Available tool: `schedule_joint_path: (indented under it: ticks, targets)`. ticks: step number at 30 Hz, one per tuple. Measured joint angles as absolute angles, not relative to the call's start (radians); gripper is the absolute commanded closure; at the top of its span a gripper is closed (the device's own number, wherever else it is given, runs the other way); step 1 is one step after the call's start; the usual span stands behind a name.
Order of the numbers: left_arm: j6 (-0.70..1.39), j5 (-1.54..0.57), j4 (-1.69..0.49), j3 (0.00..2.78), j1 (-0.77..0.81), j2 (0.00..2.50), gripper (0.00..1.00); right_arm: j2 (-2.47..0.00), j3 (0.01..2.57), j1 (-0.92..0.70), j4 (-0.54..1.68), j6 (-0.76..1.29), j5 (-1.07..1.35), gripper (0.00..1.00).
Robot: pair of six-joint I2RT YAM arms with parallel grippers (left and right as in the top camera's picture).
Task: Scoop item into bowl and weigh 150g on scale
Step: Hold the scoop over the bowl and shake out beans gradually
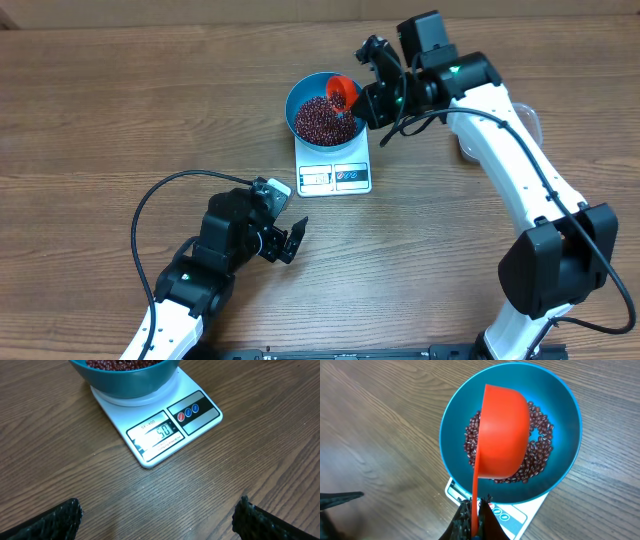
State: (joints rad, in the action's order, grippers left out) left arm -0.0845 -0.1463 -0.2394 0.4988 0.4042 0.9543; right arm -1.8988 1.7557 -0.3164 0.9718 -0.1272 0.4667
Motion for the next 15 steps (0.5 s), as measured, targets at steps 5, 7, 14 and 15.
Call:
schedule_joint_path:
  ticks: [5, 7, 14, 15]
  targets:
    - [-0.084, -0.146, -0.239, 0.499, 0.404, 0.954, 0.01, -1.899, 1.756, -0.281, 0.986, -0.128, 0.53, 0.96]
    - [-0.084, -0.146, -0.239, 0.499, 0.404, 0.954, 0.0, -1.899, 1.756, -0.271, 0.988, -0.128, 0.543, 0.96]
    - [-0.084, -0.146, -0.239, 0.499, 0.404, 0.954, 0.01, -1.899, 1.756, -0.263, 0.992, -0.127, 0.559, 0.96]
    - [-0.084, -0.146, -0.239, 0.499, 0.404, 0.954, 0.01, -1.899, 1.756, -0.263, 0.992, -0.128, 0.562, 0.96]
